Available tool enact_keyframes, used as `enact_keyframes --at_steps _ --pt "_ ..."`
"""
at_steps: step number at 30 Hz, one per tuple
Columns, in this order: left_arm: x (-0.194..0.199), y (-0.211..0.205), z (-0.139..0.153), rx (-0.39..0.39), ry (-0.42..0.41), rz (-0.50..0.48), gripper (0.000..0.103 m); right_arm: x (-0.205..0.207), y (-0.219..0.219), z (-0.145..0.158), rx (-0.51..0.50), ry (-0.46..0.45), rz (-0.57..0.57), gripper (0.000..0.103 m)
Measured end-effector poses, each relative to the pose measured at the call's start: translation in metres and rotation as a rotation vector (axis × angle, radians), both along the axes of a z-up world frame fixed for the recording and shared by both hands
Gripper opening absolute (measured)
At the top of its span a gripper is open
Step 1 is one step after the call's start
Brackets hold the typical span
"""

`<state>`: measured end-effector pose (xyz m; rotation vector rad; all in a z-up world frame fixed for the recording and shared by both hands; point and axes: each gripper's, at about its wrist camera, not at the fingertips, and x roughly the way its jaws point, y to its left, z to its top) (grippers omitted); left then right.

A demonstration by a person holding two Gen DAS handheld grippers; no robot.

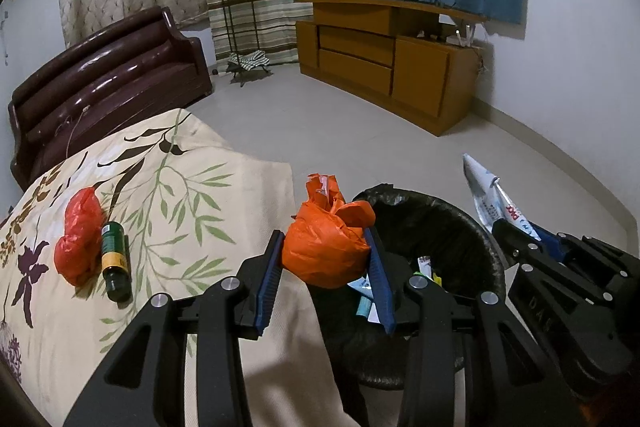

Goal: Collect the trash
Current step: 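Carry the orange bag and white tube over the bin and release both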

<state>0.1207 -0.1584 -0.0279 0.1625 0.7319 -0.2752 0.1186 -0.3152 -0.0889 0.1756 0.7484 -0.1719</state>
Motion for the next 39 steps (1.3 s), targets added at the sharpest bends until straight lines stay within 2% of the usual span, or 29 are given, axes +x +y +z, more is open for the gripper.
enact_keyframes --at_steps 2,3,6,10,12,14,17,20,25,33,35,39 --pt "0.001 -0.002 -0.002 0.005 0.009 0.001 0.045 0.001 -0.002 -0.002 0.008 0.003 -0.007 0.031" --pt "0.002 -0.003 -0.002 0.006 0.009 0.003 0.050 0.001 -0.004 -0.003 0.010 0.002 -0.013 0.033" --pt "0.000 -0.001 -0.001 0.002 0.000 0.010 0.058 0.002 -0.005 -0.005 0.011 0.006 -0.020 0.039" --pt "0.001 0.000 0.000 -0.002 0.001 0.016 0.062 -0.001 -0.007 -0.004 0.007 0.001 -0.034 0.045" --pt "0.000 0.001 0.001 -0.005 0.001 0.017 0.064 -0.002 -0.007 -0.003 0.003 -0.003 -0.042 0.053" --pt "0.001 0.002 0.002 -0.006 -0.003 0.019 0.065 -0.002 -0.008 -0.002 -0.001 -0.006 -0.048 0.055" --pt "0.000 0.006 0.004 -0.009 -0.010 0.024 0.070 -0.003 -0.009 0.000 -0.006 -0.011 -0.060 0.064" --pt "-0.001 0.012 0.006 -0.010 -0.016 0.031 0.070 -0.005 -0.006 0.002 -0.019 -0.019 -0.064 0.069" --pt "-0.002 0.032 0.010 -0.016 -0.017 0.063 0.070 -0.007 0.006 0.008 -0.042 -0.039 -0.065 0.084" --pt "-0.006 0.079 0.014 -0.022 -0.016 0.146 0.070 0.000 0.044 0.018 -0.040 -0.045 0.017 0.087" --pt "-0.008 0.097 0.015 -0.026 -0.016 0.176 0.070 0.002 0.058 0.020 -0.051 -0.050 0.029 0.090" --pt "-0.012 0.134 0.016 -0.024 -0.015 0.246 0.070 0.008 0.087 0.025 -0.063 -0.056 0.080 0.091"
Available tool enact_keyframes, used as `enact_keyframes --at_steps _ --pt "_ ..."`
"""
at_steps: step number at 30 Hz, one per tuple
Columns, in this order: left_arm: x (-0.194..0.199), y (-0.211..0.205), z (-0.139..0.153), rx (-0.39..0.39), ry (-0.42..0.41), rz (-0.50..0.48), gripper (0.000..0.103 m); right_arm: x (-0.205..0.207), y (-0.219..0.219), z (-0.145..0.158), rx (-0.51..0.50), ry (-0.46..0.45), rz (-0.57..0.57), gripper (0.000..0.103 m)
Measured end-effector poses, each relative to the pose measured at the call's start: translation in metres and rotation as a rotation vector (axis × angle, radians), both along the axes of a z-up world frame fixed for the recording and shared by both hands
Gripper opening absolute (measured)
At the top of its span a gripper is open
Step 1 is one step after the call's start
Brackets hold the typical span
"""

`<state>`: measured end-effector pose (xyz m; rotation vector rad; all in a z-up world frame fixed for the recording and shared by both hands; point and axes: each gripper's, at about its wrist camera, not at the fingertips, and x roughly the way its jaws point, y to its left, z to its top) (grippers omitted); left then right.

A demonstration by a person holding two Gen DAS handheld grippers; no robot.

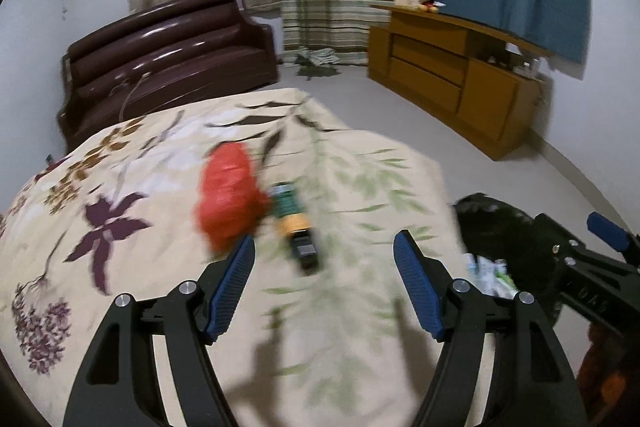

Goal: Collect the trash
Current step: 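Carry the orange bag and white tube over the bin and release both, then move both open tools back toward the red bag and green bottle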

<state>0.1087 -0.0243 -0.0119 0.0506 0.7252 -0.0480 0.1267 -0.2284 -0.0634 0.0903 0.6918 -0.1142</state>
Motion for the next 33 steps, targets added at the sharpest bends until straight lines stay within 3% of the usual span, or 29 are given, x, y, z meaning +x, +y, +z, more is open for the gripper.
enact_keyframes --at_steps 8,17,21,25,33 --pt "-0.011 0.074 -0.002 0.002 0.009 0.125 0.070 0.019 0.067 0.008 -0.048 0.017 0.117 0.091" --pt "-0.021 0.141 -0.006 -0.001 0.017 0.240 0.070 0.036 0.127 0.008 -0.021 0.056 0.247 0.090" --pt "-0.025 0.166 -0.007 -0.011 0.020 0.285 0.070 0.046 0.151 0.002 -0.039 0.093 0.278 0.077" --pt "-0.026 0.183 -0.008 -0.023 0.024 0.312 0.070 0.055 0.161 -0.003 -0.038 0.122 0.296 0.072" --pt "-0.024 0.191 -0.012 -0.050 0.030 0.312 0.070 0.068 0.180 -0.011 -0.042 0.165 0.330 0.048"
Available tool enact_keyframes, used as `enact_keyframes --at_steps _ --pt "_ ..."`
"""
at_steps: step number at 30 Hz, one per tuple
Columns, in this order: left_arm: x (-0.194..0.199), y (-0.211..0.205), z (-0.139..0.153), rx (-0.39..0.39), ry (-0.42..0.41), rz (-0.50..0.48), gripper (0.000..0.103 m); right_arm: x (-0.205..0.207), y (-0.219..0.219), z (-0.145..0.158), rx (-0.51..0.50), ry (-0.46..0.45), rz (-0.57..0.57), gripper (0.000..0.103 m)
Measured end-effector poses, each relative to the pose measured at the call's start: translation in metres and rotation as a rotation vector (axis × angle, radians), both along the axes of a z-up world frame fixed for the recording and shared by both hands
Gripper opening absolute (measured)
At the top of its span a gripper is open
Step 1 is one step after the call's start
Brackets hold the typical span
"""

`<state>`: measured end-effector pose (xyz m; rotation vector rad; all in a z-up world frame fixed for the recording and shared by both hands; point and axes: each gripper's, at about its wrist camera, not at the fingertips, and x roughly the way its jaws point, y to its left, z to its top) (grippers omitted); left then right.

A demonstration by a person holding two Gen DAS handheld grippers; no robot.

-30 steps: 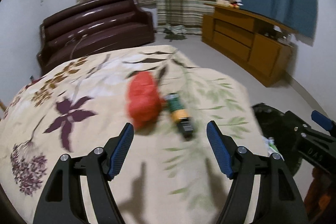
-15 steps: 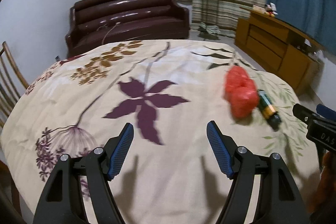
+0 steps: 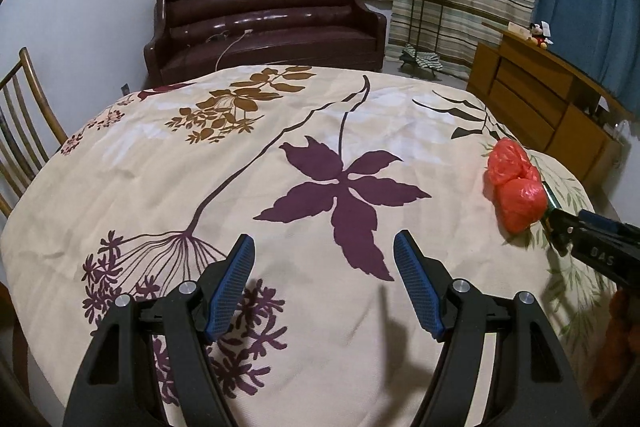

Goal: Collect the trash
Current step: 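Move both open tools back toward the red bag and green bottle, then grasp the green bottle with the right tool while the left tool grasps the red bag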

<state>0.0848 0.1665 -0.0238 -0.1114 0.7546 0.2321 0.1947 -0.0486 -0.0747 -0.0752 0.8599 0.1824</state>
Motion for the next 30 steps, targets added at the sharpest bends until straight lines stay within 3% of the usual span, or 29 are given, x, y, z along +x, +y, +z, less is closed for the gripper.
enact_keyframes --at_steps 1,5,6,30 --pt "0.001 -0.001 -0.001 -0.001 0.000 -0.004 0.070 0.001 0.002 -0.001 -0.001 0.007 0.004 0.048" --pt "0.003 -0.004 -0.001 -0.004 -0.002 -0.021 0.070 0.002 0.003 -0.004 0.004 0.018 0.013 0.025" --pt "0.003 -0.005 -0.001 -0.006 -0.003 -0.024 0.070 0.003 0.004 -0.006 0.005 0.023 0.013 0.023" --pt "0.053 -0.093 0.016 -0.026 -0.046 -0.202 0.072 0.012 -0.043 0.004 0.038 -0.020 -0.044 0.023"
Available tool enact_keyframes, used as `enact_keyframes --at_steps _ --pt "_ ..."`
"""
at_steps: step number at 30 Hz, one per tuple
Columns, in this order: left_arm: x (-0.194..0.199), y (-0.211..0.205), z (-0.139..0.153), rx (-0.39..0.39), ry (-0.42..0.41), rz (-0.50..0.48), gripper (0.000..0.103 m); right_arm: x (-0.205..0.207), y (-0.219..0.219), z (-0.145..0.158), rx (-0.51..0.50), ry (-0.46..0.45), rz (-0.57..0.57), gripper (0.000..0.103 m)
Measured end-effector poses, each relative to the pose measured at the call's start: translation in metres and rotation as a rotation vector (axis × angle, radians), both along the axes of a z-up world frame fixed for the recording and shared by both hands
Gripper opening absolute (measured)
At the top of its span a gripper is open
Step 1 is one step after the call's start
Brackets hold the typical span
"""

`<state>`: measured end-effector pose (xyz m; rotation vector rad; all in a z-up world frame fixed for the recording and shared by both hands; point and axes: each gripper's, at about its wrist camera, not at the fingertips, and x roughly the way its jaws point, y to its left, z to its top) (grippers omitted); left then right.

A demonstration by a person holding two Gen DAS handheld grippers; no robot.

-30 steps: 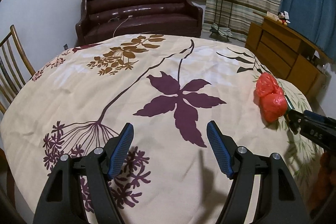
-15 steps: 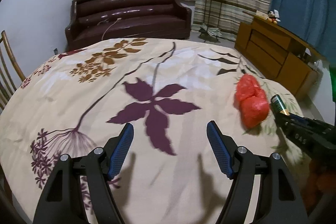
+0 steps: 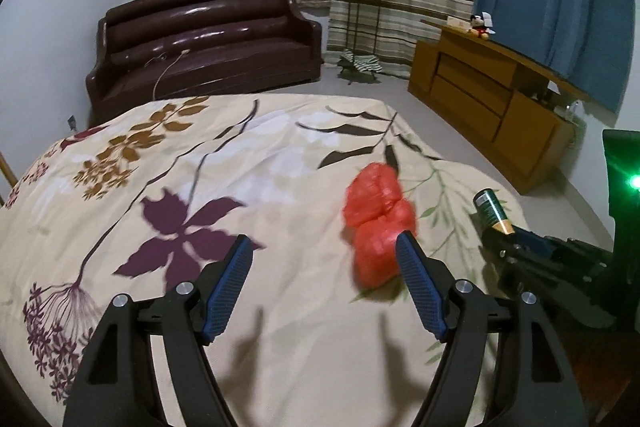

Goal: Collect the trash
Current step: 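Grasp the green bottle with the right tool while the left tool grasps the red bag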

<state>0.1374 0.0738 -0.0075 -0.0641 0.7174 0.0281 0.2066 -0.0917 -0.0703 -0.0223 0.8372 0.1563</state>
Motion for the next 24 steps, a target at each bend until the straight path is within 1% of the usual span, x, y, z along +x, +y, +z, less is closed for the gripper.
enact_keyframes --at_steps 5,9,15,16,19,21,24 --pt "0.018 -0.014 -0.005 0.014 0.014 -0.023 0.072 0.005 -0.010 0.000 0.025 0.011 -0.010 0.023" --pt "0.031 -0.021 -0.012 0.025 0.031 -0.035 0.072 0.005 -0.014 0.001 0.025 0.003 -0.010 0.023" --pt "0.044 -0.024 -0.021 0.032 0.070 -0.044 0.072 0.006 -0.015 0.001 0.032 0.012 -0.006 0.023" --pt "0.045 -0.024 -0.022 0.030 0.074 -0.045 0.070 0.006 -0.015 0.001 0.031 0.011 -0.005 0.023" --pt "0.045 -0.025 -0.024 0.027 0.084 -0.059 0.061 0.006 -0.015 0.001 0.030 0.012 -0.004 0.023" --pt "0.044 -0.027 -0.025 0.028 0.085 -0.072 0.051 0.006 -0.015 0.001 0.030 0.011 -0.006 0.023" --pt "0.042 -0.029 -0.025 0.022 0.083 -0.089 0.042 0.006 -0.014 0.001 0.027 0.010 -0.006 0.023"
